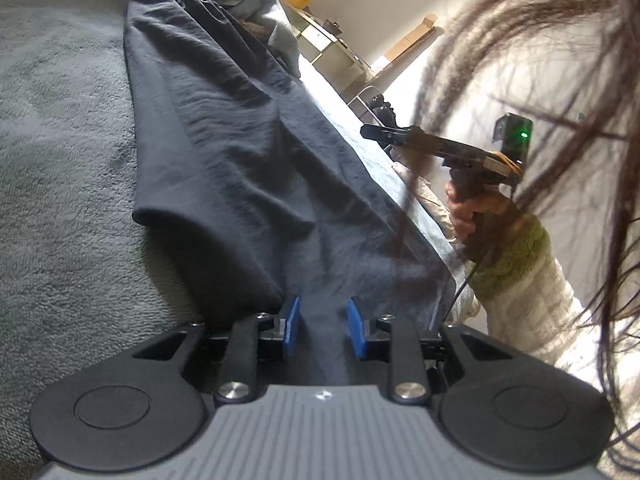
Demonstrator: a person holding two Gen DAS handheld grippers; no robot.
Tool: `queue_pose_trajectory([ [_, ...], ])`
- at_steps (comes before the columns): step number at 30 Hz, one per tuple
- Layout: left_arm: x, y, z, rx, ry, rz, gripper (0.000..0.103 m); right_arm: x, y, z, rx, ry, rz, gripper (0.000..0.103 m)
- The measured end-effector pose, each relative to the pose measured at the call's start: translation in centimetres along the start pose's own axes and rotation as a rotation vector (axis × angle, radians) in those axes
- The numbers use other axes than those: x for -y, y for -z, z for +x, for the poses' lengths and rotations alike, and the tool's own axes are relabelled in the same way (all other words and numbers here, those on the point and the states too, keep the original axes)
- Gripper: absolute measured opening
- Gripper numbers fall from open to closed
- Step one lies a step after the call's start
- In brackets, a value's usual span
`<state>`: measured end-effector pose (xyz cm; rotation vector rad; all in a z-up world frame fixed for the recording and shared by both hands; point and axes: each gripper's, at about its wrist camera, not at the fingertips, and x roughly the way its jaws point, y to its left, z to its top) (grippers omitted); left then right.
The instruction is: Fold clothes
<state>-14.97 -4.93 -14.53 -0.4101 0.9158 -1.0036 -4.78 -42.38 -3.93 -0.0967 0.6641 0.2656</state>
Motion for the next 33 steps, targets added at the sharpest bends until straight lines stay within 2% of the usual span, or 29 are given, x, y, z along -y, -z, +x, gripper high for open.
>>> queue_pose_trajectory([
  [2,0.1,0.1,-0.1,-0.001,-0.003,0.002,0.028,0.6,-0.4,0.4,-0.001,0.019,-0.005,0.03],
  [5,0.3,0.3,-0.2,-0.001,-0.011,0.004,0.028,1.0,0.1,2.7,-0.066,0.032,-0.026,0.025],
  [7,0.5,0.4,-0.2,-0.002,-0.017,0.003,0.028,1.7,0.9,4.6,-0.12,0.083,-0.029,0.025],
  [8,0.5,0.5,-0.3,-0.002,-0.019,0.002,0.028,2.4,1.4,5.1,-0.127,0.075,0.006,0.025],
  [11,0.6,0.5,-0.3,-0.005,-0.021,-0.005,0.028,4.3,1.4,4.2,-0.075,0.038,0.128,0.025],
  [13,0.7,0.6,-0.2,-0.008,-0.021,-0.009,0.028,4.6,1.0,2.7,-0.018,0.042,0.136,0.025],
  [15,0.8,0.6,-0.1,-0.012,-0.024,-0.008,0.028,4.5,0.8,1.5,0.014,-0.003,0.129,0.025],
  [19,0.9,0.8,0.0,-0.012,-0.031,-0.008,0.028,2.3,0.6,1.3,0.003,-0.047,0.015,0.025],
  [28,0.6,0.1,-0.5,-0.021,-0.029,-0.022,0.029,-4.9,2.2,3.3,-0.02,-0.012,-0.34,0.025],
  [31,0.5,0.1,-0.7,-0.021,-0.025,-0.024,0.029,-5.3,2.1,3.2,-0.018,0.006,-0.373,0.025],
  [33,0.5,0.7,-1.3,-0.021,-0.022,-0.026,0.029,-4.7,1.6,3.4,-0.017,0.008,-0.34,0.025],
])
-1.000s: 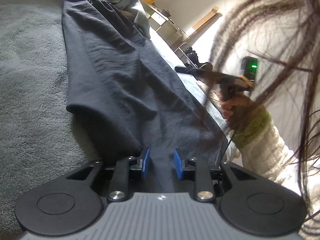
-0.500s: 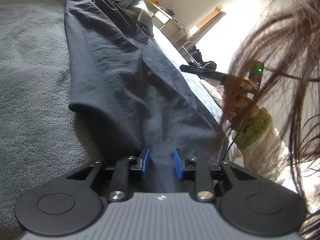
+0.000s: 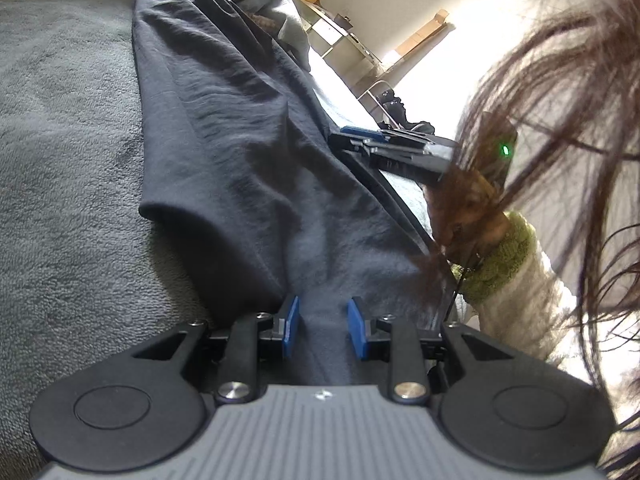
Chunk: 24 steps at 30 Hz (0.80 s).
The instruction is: Fold clothes
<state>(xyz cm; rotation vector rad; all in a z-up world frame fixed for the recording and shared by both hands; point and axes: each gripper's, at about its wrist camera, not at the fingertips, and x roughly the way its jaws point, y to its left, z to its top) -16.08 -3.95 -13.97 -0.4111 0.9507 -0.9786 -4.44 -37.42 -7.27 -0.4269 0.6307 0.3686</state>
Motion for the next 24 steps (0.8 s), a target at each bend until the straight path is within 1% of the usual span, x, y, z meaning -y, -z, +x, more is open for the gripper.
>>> queue_pose_trajectory([
  [2,0.0,0.1,-0.1,0.0,0.002,0.0,0.029,1.5,-0.3,0.4,-0.008,-0.026,0.076,0.025],
  [6,-0.1,0.3,-0.3,0.002,0.01,-0.002,0.029,4.6,0.1,2.3,-0.073,-0.121,0.265,0.025],
  [8,-0.1,1.2,-1.2,0.004,0.014,-0.004,0.029,5.8,0.4,2.8,-0.087,-0.167,0.365,0.025],
  [11,-0.2,1.0,-0.8,0.002,0.016,-0.005,0.029,7.1,0.9,3.3,-0.106,-0.214,0.482,0.024],
  [12,-0.2,0.8,-0.6,0.002,0.017,-0.005,0.029,7.2,0.9,3.2,-0.109,-0.215,0.501,0.021],
  [13,-0.2,0.7,-0.6,0.001,0.017,-0.005,0.029,7.1,0.8,3.0,-0.11,-0.197,0.491,0.004],
  [16,-0.1,0.8,-0.6,0.003,0.017,-0.003,0.029,6.2,0.3,1.6,-0.067,-0.106,0.407,0.003],
  [18,0.0,0.7,-0.5,0.002,0.017,-0.002,0.029,6.3,0.3,1.0,-0.044,-0.065,0.409,0.003],
  [19,0.0,0.7,-0.5,0.001,0.017,-0.001,0.029,6.5,0.5,1.0,-0.046,-0.045,0.413,0.003],
  [21,0.1,0.5,-0.3,-0.001,0.016,0.0,0.029,7.3,1.3,1.2,-0.058,-0.032,0.462,0.003],
  [24,0.1,0.1,0.1,0.0,0.015,0.002,0.029,9.4,2.2,1.0,-0.051,-0.012,0.589,0.003],
])
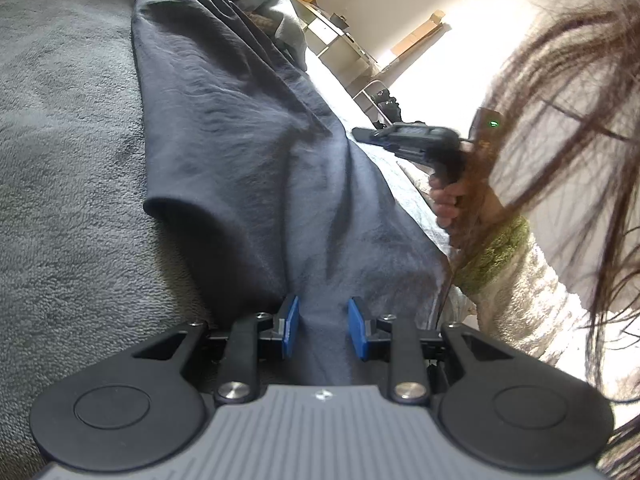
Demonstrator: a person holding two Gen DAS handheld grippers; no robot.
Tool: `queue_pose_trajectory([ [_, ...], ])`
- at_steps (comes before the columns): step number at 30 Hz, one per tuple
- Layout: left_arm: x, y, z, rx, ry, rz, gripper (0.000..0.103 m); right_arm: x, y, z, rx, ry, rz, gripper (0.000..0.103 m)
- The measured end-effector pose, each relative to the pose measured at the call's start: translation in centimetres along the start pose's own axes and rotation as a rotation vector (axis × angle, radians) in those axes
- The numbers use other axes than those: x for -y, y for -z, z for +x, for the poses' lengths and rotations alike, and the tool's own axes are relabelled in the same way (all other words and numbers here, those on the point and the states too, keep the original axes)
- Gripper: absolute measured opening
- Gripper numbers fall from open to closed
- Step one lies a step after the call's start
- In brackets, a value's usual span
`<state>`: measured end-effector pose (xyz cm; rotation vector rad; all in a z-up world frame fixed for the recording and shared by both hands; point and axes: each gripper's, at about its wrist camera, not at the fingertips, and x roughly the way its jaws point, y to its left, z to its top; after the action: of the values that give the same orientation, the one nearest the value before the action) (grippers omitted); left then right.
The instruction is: Fold clothes
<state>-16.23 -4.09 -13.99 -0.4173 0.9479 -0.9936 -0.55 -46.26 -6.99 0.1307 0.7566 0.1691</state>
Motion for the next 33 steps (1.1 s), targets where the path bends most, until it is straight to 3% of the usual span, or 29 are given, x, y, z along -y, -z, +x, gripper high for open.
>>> queue_pose_trajectory([
  [4,0.0,0.1,0.0,0.002,0.002,0.002,0.029,3.0,-0.5,-2.1,0.042,-0.114,0.18,0.006],
  [9,0.1,0.1,0.2,0.007,-0.005,0.001,0.029,0.7,0.8,-2.8,-0.024,-0.155,0.014,0.007],
  [10,0.1,0.1,0.2,0.009,-0.005,0.0,0.029,-0.1,1.1,-2.5,-0.045,-0.126,-0.038,0.006],
  [12,0.1,0.2,0.3,0.014,-0.003,-0.001,0.029,-0.8,1.3,-1.5,-0.083,0.036,-0.113,0.006],
  [13,0.0,0.3,0.4,0.017,0.0,-0.002,0.029,-0.7,0.8,-1.4,-0.075,0.063,-0.107,0.007],
  [15,-0.1,0.3,0.5,0.019,0.007,-0.006,0.029,-0.2,-0.7,-1.7,-0.034,0.052,-0.054,0.007],
  [18,-0.3,0.3,0.6,0.019,0.019,-0.005,0.03,-1.2,-4.0,-1.1,0.01,-0.074,0.004,0.007],
  [20,-0.3,0.3,0.7,0.021,0.024,0.001,0.03,-2.9,-6.0,0.6,0.019,-0.094,-0.043,0.026],
  [21,-0.3,0.3,0.8,0.022,0.026,0.004,0.03,-3.9,-6.9,1.8,0.017,-0.097,-0.076,0.029],
  [28,-0.9,0.5,1.5,0.033,0.062,-0.004,0.03,-8.4,-13.5,11.3,-0.031,-0.185,-0.137,0.035],
  [30,-1.1,0.5,1.7,0.035,0.074,-0.008,0.03,-8.8,-14.7,13.3,-0.051,-0.223,-0.099,0.041],
  [33,-1.4,0.5,2.0,0.037,0.095,-0.013,0.03,-8.9,-16.1,16.4,-0.102,-0.284,-0.022,0.043],
])
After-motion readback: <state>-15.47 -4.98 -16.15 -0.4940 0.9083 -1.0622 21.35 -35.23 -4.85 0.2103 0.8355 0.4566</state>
